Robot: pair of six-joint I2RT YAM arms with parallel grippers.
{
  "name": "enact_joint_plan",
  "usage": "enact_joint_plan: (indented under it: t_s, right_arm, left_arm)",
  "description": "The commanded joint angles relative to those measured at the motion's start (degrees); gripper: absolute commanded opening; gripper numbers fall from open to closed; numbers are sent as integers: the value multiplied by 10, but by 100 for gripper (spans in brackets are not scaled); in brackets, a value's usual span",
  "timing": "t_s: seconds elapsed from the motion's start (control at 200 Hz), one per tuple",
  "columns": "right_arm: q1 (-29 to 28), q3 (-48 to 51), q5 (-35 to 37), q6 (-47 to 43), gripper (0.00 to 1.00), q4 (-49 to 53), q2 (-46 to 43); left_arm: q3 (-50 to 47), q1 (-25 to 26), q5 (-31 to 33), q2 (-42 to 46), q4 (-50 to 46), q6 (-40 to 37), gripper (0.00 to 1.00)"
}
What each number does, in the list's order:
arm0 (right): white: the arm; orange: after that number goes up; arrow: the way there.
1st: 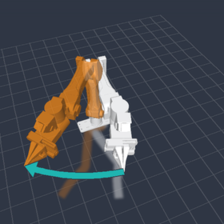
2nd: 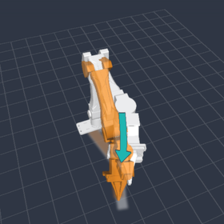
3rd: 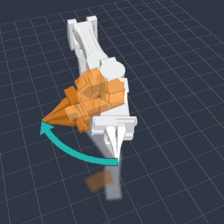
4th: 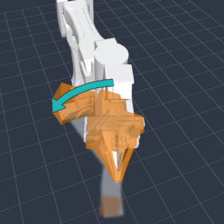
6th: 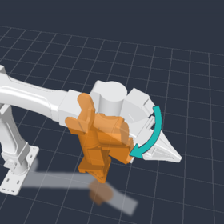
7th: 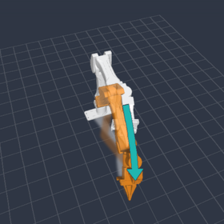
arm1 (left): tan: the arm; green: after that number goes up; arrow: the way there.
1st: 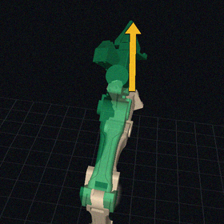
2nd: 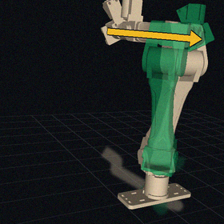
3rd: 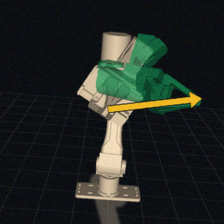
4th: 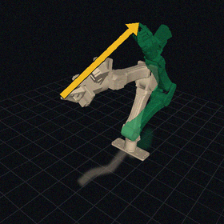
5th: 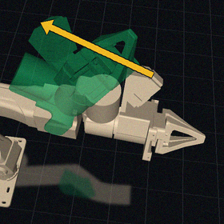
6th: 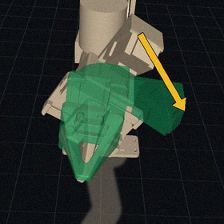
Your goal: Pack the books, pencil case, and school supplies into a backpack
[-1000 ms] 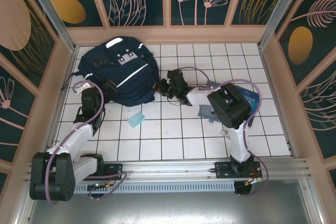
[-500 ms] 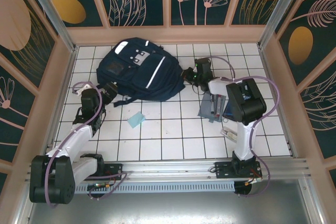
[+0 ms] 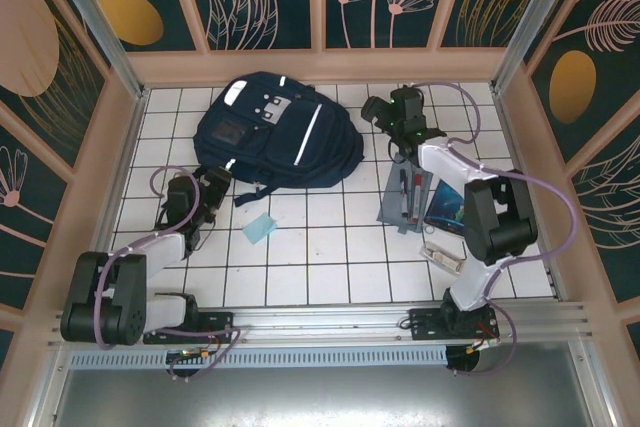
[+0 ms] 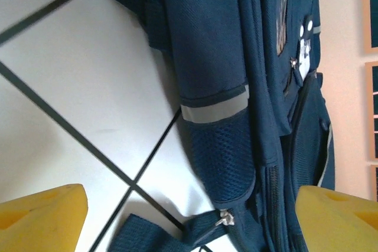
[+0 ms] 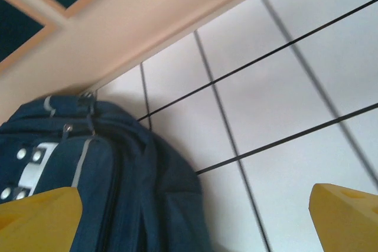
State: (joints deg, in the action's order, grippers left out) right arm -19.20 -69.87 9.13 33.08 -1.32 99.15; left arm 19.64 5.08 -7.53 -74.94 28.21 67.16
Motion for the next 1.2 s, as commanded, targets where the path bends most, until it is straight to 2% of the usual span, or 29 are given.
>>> enact_joint_plan:
  t_s: [0.0,0.12,0.24,0.325,0.4,0.48,0.61,0.7,0.831,0.871,0.896,0.921,1.016,1.196]
  right_arm:
    - [2,23,75,-26,99,47,-39]
    - [1,66,52,-31,99,39,-82]
    - [-10,104,34,-23,99,36,-118]
    - [-23,133,22,-17,99,21,-141]
    - [-49,153,26,-13,99,11,-154]
    - [-94,163,63,-13,99,11,-158]
    - [-160,161,75,-3,99,11,-147]
    - [-190,162,60,2,93,-1,-136]
    - [-230,153,47,3,86,-13,-111]
    - [-238,147,30,3,84,-17,-104]
    - [-243,143,18,4,80,-21,-99]
    - [-247,139,2,2,76,-25,-95]
    - [-261,127,-49,13,75,-41,-80]
    - [-284,116,-109,35,75,-95,-61]
  left_arm:
    - [30,16,-3,-29,58,30,90]
    - [52,34,1,-81,91,43,88]
    - [60,48,4,-138,151,64,81]
    - [76,53,17,-175,167,63,79]
    - [94,53,28,-207,175,58,79]
    - [107,53,47,-237,188,59,78]
    - [123,53,73,-276,204,44,64]
    - [130,53,67,-293,222,40,51]
    - [133,53,16,-306,270,45,21]
    - [132,53,3,-304,285,51,7]
    - [129,56,1,-301,297,58,0]
    - [123,59,4,-297,307,66,0]
    - [108,73,16,-271,328,104,0]
    - [120,97,44,-196,269,130,0]
